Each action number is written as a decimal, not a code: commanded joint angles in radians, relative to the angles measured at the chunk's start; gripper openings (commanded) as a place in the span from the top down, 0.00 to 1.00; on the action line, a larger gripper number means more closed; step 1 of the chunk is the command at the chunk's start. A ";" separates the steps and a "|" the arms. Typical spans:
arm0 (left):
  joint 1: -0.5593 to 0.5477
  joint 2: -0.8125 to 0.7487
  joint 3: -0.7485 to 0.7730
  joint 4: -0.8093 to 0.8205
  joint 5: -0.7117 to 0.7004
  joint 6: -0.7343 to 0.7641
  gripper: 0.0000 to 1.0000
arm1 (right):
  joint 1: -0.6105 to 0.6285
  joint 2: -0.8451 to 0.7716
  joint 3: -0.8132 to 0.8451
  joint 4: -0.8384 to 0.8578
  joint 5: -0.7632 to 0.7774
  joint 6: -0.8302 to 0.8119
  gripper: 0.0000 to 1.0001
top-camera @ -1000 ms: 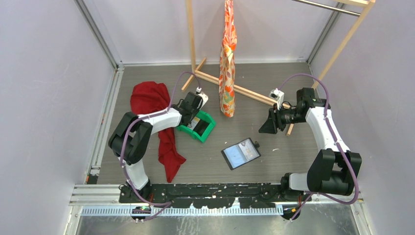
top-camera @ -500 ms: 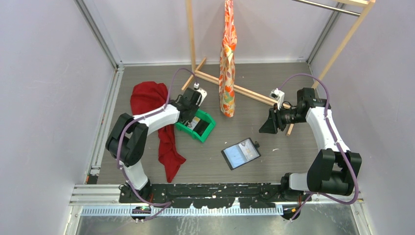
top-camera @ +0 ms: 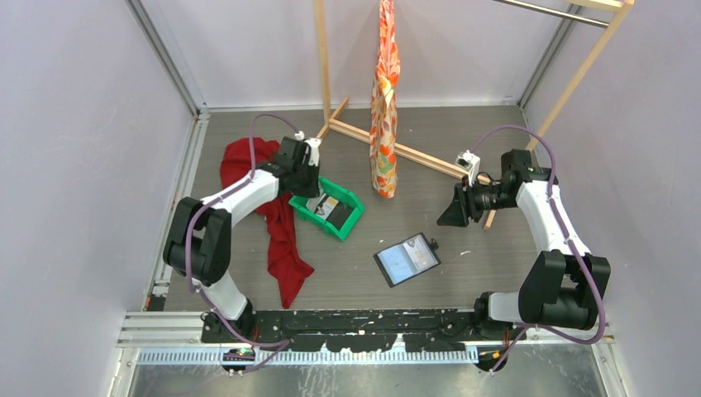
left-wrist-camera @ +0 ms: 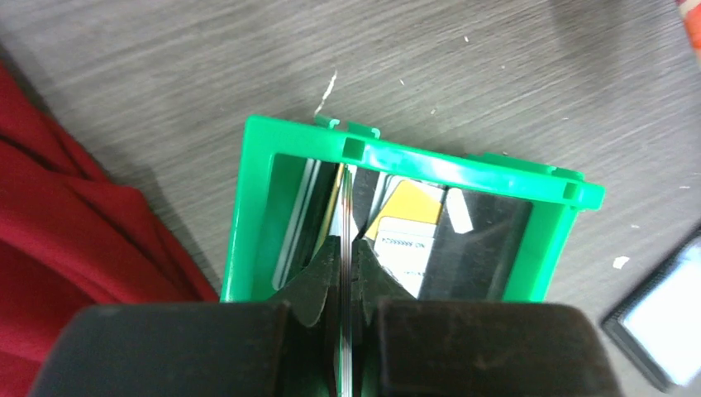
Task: Put the credit cards into the card holder
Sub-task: Pick up the credit card from the storage box, then insert the credit card into the card holder.
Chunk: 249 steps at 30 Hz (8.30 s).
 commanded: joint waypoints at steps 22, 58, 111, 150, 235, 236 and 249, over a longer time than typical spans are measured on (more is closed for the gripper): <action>0.092 0.129 -0.015 0.087 0.509 -0.224 0.81 | -0.003 0.003 -0.011 -0.003 -0.030 -0.034 0.52; 0.163 0.090 -0.022 0.091 0.628 -0.291 0.81 | -0.003 0.011 -0.007 -0.012 -0.030 -0.047 0.52; 0.248 0.025 -0.023 0.051 0.643 -0.307 0.95 | -0.004 0.005 -0.005 -0.028 -0.033 -0.067 0.52; -0.618 -0.347 -0.526 1.369 -0.204 -0.578 1.00 | 0.013 -0.202 -0.208 0.325 -0.522 0.460 0.24; -0.893 -0.216 -0.498 0.763 -0.157 0.033 0.37 | 0.068 0.066 -0.014 0.249 -0.100 0.410 0.99; -0.913 -0.188 -0.494 0.778 -0.164 0.084 0.36 | 0.068 0.068 -0.031 0.272 -0.111 0.433 0.99; -0.975 0.053 -0.339 0.734 -0.411 0.257 0.35 | 0.068 0.025 -0.196 0.560 -0.064 0.726 0.99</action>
